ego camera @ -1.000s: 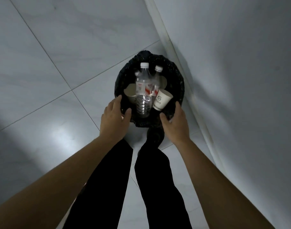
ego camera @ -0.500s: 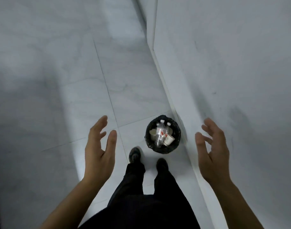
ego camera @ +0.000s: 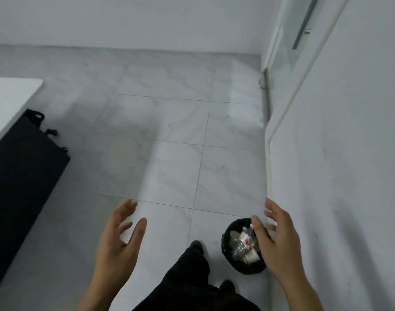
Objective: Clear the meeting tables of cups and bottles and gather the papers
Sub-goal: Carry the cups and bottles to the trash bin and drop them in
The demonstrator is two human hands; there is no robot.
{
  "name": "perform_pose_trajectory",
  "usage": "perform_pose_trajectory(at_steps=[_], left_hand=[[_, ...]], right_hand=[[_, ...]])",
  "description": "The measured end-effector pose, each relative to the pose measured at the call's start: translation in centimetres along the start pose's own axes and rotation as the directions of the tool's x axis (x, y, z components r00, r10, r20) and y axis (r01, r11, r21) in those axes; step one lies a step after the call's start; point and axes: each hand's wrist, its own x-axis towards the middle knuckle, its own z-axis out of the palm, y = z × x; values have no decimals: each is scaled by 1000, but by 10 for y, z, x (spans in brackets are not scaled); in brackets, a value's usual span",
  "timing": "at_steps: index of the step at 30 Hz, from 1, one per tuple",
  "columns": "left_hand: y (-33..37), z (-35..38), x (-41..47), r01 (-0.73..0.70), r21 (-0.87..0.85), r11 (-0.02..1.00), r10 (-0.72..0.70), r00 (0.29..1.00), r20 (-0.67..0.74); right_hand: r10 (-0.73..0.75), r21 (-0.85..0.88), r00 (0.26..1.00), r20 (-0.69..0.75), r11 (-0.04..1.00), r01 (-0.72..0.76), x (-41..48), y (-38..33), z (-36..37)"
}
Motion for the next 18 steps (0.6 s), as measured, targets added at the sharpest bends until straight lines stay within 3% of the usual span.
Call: perform_pose_trajectory(at_steps=[4, 9, 15, 18], left_hand=[[-14, -39, 20, 57, -32, 998, -61, 983, -174], [-54, -57, 80, 124, -21, 992, -126, 962, -242], [-94, -111, 227, 155, -147, 977, -196, 921, -335], [-87, -152, 307, 141, -161, 977, -189, 919, -345]], right_hand=[[-41, 41, 997, 69, 998, 38, 37, -39, 25], [-86, 125, 987, 135, 990, 70, 107, -89, 101], [-152, 108, 954, 257, 986, 128, 219, -172, 231], [-193, 119, 949, 249, 979, 168, 267, -224, 275]])
